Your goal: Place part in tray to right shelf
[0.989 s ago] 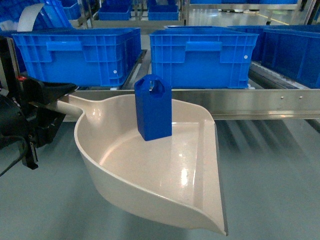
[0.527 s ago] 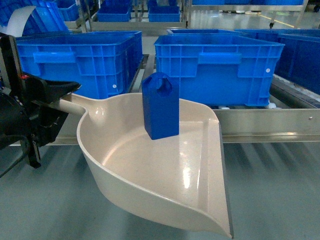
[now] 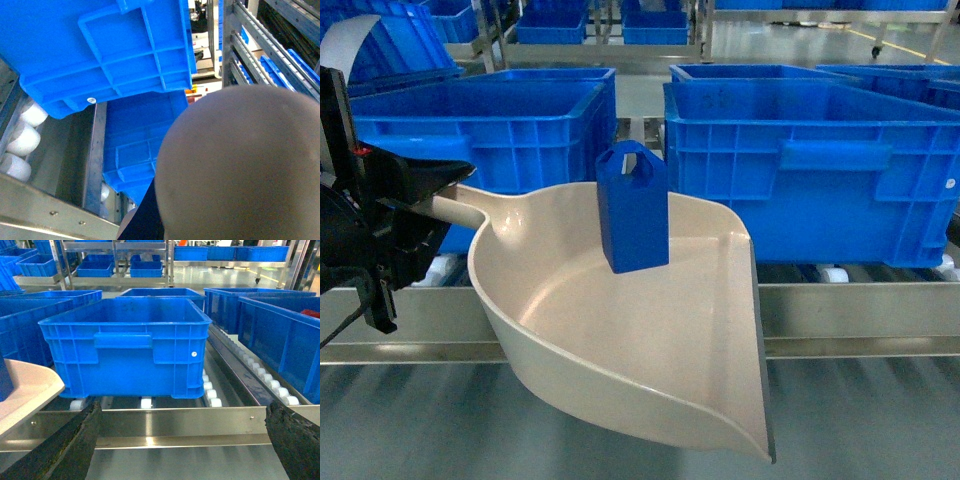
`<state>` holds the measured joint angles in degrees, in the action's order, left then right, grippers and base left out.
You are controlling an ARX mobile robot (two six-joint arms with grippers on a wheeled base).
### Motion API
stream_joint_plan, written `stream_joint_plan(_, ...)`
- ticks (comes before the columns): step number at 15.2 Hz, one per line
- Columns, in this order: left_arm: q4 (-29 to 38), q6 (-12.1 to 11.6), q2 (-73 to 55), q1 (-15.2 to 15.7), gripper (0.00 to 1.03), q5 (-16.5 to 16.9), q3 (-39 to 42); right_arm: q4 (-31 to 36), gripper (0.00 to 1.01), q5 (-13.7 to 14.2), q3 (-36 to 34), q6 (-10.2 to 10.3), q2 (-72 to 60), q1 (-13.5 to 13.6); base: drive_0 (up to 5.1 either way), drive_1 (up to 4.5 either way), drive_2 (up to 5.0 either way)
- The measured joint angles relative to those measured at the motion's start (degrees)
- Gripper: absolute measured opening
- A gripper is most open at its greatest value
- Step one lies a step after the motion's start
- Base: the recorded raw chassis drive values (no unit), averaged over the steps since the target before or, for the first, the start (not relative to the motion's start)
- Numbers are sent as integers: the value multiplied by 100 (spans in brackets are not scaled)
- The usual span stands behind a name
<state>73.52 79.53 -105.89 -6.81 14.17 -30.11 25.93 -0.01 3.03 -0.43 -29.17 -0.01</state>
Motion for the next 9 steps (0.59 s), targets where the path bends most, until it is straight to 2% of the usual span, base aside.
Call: stream_joint_plan(9,-20,0,0,0,15,4,-4,4,98,0,-2,2,2,0,2,434,-430)
